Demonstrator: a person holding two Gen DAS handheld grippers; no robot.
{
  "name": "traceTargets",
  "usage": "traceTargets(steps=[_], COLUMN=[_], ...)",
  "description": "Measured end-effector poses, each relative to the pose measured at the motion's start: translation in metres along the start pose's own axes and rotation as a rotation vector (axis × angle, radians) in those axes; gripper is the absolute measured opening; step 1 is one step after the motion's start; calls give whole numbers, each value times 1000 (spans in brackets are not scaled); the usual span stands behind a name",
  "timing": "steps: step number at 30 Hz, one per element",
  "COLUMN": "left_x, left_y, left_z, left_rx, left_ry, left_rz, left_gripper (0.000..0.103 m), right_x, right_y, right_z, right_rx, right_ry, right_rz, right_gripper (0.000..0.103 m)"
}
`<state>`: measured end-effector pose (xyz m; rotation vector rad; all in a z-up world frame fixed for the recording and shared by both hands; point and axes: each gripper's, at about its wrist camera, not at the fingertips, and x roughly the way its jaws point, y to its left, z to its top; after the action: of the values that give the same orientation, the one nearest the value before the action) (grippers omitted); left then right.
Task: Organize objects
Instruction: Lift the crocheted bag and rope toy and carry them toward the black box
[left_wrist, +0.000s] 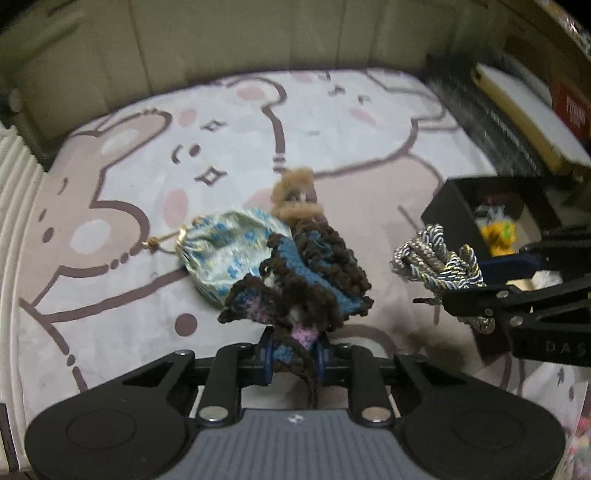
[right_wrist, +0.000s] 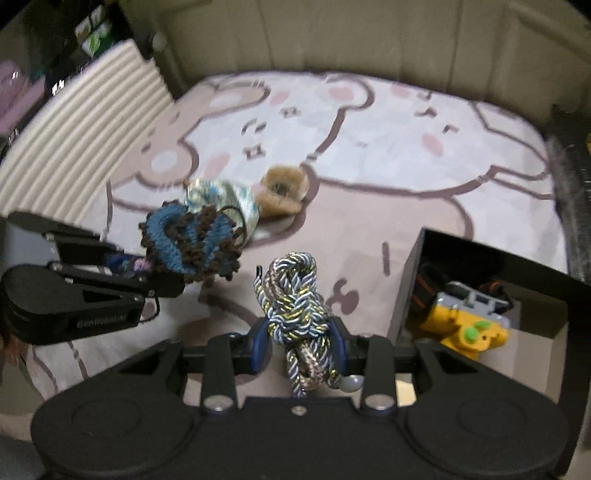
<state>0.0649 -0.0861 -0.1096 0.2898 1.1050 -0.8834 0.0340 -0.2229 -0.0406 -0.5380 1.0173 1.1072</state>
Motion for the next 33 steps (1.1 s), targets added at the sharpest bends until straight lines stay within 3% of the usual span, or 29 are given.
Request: traceTargets(steps=[19,33], left_x=[-76,-93], left_y=[-13,-21], left_z=[-9,-10], left_rx=[-146,-244], left_ry=[-235,-304], left_rz=[38,64], left_gripper=[21,21], right_x=[-71,-93], right_y=[-4,-4], right_z=[-6,-12], right_rx=[174,192], right_ry=[-190,-245], right_rz=[-37,-94], right_gripper=[36,36])
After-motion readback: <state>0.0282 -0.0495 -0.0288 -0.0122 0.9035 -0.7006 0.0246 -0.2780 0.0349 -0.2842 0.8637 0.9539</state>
